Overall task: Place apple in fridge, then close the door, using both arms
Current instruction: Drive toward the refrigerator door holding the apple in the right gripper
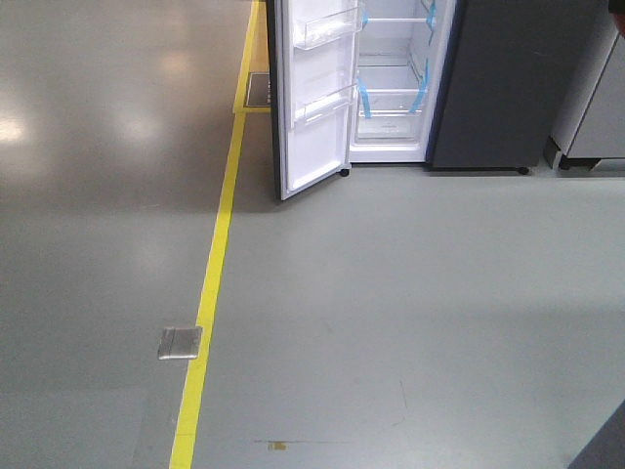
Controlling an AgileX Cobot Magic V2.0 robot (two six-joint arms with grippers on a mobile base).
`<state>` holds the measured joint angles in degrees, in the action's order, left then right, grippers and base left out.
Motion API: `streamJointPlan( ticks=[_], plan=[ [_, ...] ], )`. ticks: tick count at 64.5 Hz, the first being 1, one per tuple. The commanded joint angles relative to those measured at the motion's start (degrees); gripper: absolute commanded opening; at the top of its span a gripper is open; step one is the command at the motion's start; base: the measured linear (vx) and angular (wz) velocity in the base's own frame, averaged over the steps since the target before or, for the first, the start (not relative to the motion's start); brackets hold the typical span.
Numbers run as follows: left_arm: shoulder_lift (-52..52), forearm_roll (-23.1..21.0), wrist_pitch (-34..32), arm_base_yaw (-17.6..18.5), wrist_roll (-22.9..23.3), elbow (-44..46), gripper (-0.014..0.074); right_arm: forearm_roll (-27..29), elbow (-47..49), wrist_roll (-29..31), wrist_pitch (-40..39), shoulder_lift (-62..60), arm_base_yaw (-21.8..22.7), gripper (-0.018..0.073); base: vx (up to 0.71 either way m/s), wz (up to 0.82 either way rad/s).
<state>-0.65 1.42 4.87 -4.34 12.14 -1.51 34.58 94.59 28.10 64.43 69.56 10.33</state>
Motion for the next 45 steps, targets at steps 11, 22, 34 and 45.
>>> streamJointPlan(
  ticks=[11,22,34,45],
  plan=[
    [-0.8,-0.1,-4.2,0.3,0.2,-1.6,-0.0006,2.1,1.7,0.5,-4.0,-1.1,0.3,0.0013,0.23,0.02],
    [-0.8,-0.1,-4.2,0.3,0.2,-1.6,-0.0006,2.1,1.7,0.5,-4.0,-1.1,0.3,0.0013,0.23,0.02],
    [-0.8,-0.1,-4.2,0.3,0.2,-1.6,-0.0006,2.1,1.7,0.5,-3.8,-1.1,0.3,0.0013,0.23,0.01],
    [-0.8,-0.1,-4.2,0.3,0.2,-1.6,-0.0006,2.1,1.7,0.5,-3.8,-1.1,0.3,0.0013,0.23,0.0]
  ],
)
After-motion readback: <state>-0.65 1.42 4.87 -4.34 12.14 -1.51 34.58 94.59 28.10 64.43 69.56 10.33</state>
